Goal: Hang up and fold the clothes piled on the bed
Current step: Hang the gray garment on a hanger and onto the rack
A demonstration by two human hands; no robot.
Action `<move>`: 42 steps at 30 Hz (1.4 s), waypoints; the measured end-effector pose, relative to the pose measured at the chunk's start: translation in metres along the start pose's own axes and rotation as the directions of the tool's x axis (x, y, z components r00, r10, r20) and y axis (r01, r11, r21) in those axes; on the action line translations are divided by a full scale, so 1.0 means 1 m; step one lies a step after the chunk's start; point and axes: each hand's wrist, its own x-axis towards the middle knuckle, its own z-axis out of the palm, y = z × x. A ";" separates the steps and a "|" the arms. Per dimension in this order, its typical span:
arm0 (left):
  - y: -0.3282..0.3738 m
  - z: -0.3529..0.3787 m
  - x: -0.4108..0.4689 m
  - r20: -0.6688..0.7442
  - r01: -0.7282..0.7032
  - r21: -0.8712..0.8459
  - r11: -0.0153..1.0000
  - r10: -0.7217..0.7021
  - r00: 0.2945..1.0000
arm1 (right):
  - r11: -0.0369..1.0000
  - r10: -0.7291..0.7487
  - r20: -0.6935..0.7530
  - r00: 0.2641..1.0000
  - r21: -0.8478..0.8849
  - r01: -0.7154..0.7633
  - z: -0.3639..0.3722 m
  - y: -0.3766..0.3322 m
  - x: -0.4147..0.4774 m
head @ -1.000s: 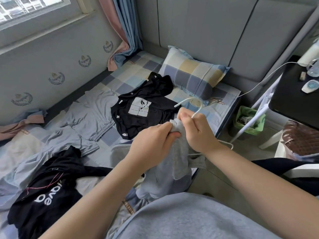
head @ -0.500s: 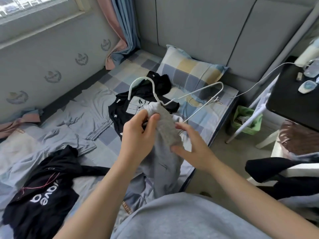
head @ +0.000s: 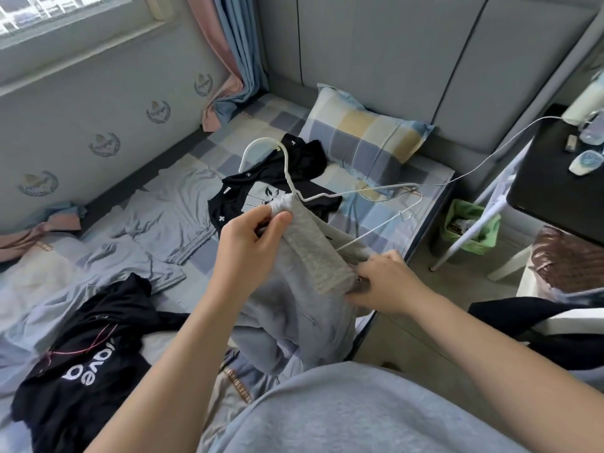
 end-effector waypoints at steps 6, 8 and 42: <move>-0.007 -0.013 -0.004 0.103 -0.014 0.068 0.998 0.007 0.995 | 0.970 0.129 0.085 0.988 -0.216 -0.108 -0.010 0.046 -0.001; -0.011 -0.017 -0.007 0.112 -0.009 0.067 0.998 0.002 0.994 | 0.958 0.135 0.025 0.991 -0.259 -0.124 -0.021 0.054 -0.002; 0.009 0.007 -0.017 0.126 -0.279 0.233 0.931 0.256 0.958 | 0.982 -0.021 -0.313 0.950 0.172 0.079 -0.081 -0.073 -0.013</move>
